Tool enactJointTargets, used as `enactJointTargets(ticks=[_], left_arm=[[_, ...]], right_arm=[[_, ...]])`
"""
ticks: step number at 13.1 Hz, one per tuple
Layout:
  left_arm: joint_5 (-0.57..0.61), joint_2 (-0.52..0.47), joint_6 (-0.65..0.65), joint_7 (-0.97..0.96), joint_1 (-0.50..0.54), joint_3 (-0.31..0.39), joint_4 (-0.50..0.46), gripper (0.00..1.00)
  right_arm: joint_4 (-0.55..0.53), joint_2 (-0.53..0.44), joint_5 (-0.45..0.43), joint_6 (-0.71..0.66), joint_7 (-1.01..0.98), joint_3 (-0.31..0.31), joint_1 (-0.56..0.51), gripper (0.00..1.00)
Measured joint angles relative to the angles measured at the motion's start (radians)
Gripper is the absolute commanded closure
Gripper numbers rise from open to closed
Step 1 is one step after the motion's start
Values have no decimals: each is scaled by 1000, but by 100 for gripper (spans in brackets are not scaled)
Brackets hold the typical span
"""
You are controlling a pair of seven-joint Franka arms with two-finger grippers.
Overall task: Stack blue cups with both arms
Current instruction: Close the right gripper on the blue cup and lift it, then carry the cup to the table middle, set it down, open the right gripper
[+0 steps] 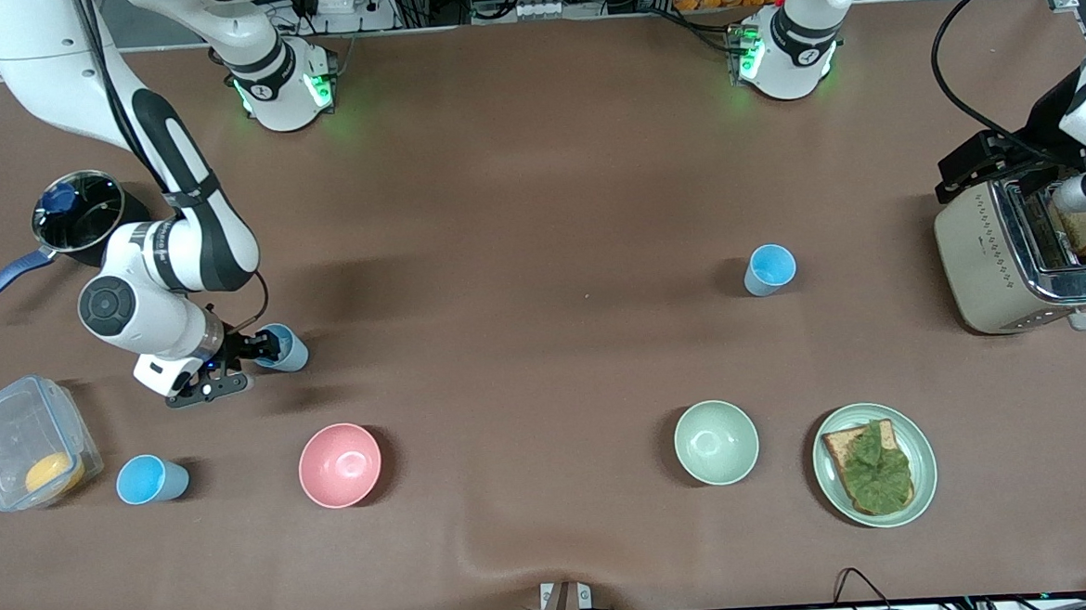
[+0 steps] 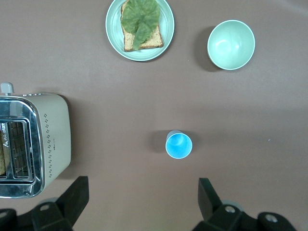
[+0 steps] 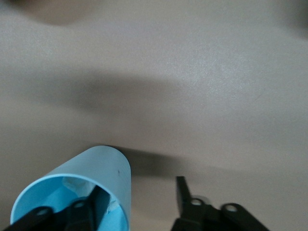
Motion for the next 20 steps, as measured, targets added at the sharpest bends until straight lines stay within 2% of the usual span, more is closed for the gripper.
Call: enactJointTargets(ticks=[4, 8, 11, 15, 17, 20], left_arm=[[0, 0, 0, 0, 0, 0, 0, 0], [0, 0, 0, 0, 0, 0, 0, 0], [0, 0, 0, 0, 0, 0, 0, 0], [0, 0, 0, 0, 0, 0, 0, 0], [0, 0, 0, 0, 0, 0, -1, 0], [0, 0, 0, 0, 0, 0, -1, 0]], right_arm=[[7, -3, 0, -32, 0, 3, 2, 100], [86, -26, 20, -229, 51, 13, 51, 100], [118, -59, 63, -291, 297, 24, 197, 100], [188, -55, 142, -278, 763, 31, 482, 100], [254, -20, 203, -268, 920, 31, 586, 100], [312, 78, 322, -168, 987, 30, 673, 100]])
